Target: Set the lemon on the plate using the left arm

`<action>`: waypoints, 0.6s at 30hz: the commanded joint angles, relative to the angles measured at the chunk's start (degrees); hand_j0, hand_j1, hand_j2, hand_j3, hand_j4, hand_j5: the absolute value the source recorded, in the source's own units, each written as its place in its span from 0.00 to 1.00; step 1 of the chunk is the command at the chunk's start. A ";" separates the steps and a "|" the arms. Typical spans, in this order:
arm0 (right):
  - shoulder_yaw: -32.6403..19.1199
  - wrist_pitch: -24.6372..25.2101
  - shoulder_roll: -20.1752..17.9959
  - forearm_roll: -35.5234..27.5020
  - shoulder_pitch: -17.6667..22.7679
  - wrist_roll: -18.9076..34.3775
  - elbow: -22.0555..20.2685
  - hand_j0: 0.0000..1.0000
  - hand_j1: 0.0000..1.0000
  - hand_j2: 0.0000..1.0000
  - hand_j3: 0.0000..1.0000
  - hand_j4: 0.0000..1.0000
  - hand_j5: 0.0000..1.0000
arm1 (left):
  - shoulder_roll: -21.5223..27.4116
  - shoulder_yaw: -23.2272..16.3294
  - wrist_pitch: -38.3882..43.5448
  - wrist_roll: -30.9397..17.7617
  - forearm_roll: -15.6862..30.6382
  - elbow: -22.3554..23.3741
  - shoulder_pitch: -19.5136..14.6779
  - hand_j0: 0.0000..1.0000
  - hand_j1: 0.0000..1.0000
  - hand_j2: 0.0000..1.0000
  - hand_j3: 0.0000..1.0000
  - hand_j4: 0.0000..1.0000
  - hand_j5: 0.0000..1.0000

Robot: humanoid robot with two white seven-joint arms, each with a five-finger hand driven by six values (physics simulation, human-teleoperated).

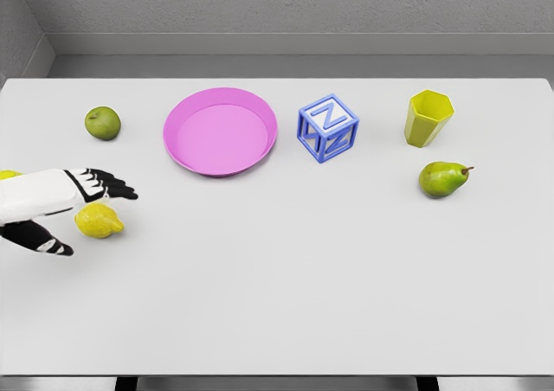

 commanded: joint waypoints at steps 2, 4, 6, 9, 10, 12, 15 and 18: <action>-0.01 0.00 0.00 -0.01 0.00 0.00 0.00 1.00 1.00 1.00 1.00 1.00 1.00 | -1.55 0.01 7.27 -0.03 0.28 -0.01 0.26 1.00 1.00 1.00 1.00 1.00 1.00; -0.01 0.00 0.00 -0.01 0.00 0.00 0.00 1.00 1.00 1.00 1.00 1.00 1.00 | -1.73 0.01 9.47 -0.03 0.20 -0.01 0.35 1.00 1.00 1.00 1.00 1.00 1.00; -0.01 0.00 0.00 -0.01 0.00 0.00 0.00 1.00 1.00 1.00 1.00 1.00 1.00 | -2.52 0.01 8.86 -0.03 0.28 -0.01 0.35 0.99 0.99 0.99 0.99 0.99 0.99; -0.01 0.00 0.00 -0.01 0.00 0.08 0.00 1.00 1.00 1.00 1.00 1.00 1.00 | -2.52 0.01 15.09 -0.03 0.46 -0.01 0.35 1.00 1.00 1.00 1.00 1.00 1.00; -0.01 0.00 0.00 -0.01 0.00 0.08 0.00 1.00 1.00 1.00 1.00 1.00 1.00 | -2.52 -0.07 17.73 -0.03 0.46 -0.01 0.35 1.00 1.00 1.00 1.00 1.00 1.00; -0.01 0.00 0.00 -0.01 0.00 0.08 0.00 1.00 1.00 1.00 1.00 1.00 1.00 | -2.61 -0.08 19.41 -0.03 0.55 -0.01 0.44 1.00 1.00 1.00 1.00 1.00 1.00; -0.01 0.00 0.00 -0.01 0.00 0.00 0.00 1.00 1.00 1.00 1.00 1.00 1.00 | -2.87 -0.69 19.49 -0.03 0.37 -0.01 0.26 1.00 1.00 1.00 1.00 1.00 1.00; -0.01 0.00 0.00 -0.01 0.00 0.00 0.00 1.00 1.00 1.00 1.00 1.00 1.00 | -3.75 -0.78 21.34 -0.03 0.37 -0.01 0.35 1.00 1.00 1.00 1.00 1.00 1.00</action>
